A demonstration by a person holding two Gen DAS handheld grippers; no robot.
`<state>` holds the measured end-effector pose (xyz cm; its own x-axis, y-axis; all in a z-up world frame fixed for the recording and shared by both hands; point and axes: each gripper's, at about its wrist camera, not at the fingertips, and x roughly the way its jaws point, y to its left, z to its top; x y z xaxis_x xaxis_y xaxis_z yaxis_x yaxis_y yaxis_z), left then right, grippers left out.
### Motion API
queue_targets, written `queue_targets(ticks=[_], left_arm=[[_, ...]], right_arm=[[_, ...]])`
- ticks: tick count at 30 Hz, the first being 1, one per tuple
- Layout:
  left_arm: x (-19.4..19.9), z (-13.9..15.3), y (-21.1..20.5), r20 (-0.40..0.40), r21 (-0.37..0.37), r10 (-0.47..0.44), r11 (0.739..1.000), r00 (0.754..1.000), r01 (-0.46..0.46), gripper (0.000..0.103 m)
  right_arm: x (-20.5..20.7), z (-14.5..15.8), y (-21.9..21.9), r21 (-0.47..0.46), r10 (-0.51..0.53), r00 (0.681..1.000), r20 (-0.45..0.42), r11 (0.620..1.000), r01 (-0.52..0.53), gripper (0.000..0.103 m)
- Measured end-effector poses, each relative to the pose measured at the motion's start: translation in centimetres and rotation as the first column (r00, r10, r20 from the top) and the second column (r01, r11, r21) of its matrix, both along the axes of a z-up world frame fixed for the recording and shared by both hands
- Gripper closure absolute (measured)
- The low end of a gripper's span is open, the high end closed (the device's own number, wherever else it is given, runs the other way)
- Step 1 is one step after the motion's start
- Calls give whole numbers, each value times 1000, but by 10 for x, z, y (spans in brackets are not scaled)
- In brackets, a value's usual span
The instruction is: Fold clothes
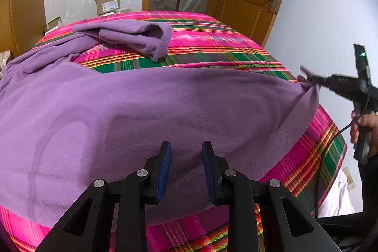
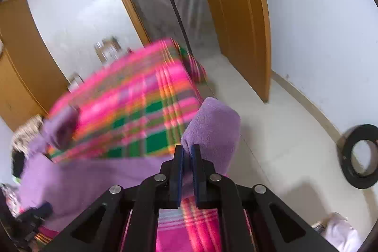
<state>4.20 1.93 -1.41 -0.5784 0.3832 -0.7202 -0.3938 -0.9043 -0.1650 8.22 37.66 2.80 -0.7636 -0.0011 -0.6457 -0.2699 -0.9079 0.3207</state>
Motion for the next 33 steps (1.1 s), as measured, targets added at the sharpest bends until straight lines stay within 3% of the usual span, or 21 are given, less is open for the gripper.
queue_targets(ticks=[4,10,16,19,20,21,25,29,33], left_arm=[[1,1,0,0,4,-4,1000,1000,4,75],[2,2,3,-2,8,-21,1000,1000,21,75],[5,3,9,-6,2,-55,998,998,56,75],[6,4,11,-9,3,-61,998,998,61,75],[6,5,11,-9,3,-61,998,998,61,75],[7,5,12,-10,3,-62,998,998,62,75],[8,2,16,5,-3,-84,996,996,84,75],[16,1,24,-8,-42,-123,992,992,122,72],[22,2,27,-15,-59,-153,987,988,152,72]], right_arm=[[20,26,4,-1,-6,993,-121,1000,6,96],[55,-2,21,-52,-100,995,5,994,100,96],[90,-33,60,-165,-238,965,114,953,254,94],[95,-34,75,-230,-264,960,97,932,280,84],[94,-34,77,-250,-262,960,95,928,277,75],[91,-36,78,-270,-249,964,96,925,267,69],[66,-42,57,-322,-146,985,95,932,169,68],[41,-30,8,-198,45,999,16,979,-41,68],[16,-20,-47,-66,261,965,-6,963,-261,68]])
